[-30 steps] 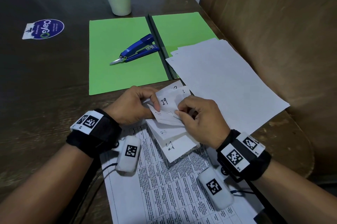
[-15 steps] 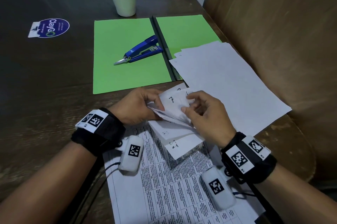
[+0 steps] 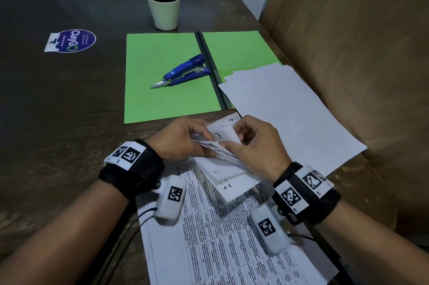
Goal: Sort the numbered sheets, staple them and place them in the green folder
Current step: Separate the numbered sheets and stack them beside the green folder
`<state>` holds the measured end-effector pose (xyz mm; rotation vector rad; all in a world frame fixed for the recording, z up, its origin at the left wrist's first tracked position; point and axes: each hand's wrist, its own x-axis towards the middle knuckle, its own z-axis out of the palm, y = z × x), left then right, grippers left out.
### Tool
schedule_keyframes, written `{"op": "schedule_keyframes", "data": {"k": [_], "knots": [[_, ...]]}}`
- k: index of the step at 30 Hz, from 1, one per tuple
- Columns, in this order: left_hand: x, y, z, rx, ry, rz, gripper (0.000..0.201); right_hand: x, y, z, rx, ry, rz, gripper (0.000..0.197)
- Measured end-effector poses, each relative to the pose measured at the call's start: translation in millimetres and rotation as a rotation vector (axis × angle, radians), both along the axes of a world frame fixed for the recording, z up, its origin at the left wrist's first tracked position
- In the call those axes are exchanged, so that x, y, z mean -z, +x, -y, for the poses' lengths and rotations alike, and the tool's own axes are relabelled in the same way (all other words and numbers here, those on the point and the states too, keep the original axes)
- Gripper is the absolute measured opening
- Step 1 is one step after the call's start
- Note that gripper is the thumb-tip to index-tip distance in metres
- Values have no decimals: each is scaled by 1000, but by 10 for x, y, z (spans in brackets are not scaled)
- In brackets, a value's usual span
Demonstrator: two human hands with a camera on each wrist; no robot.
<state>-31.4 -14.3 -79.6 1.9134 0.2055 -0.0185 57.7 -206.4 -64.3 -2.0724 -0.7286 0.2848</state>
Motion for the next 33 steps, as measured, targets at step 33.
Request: {"op": "schedule_keyframes", "data": {"k": [33], "knots": [[-106,-34,22,64,0,-47,30,-8,-94,132,28,37,277,14]]}}
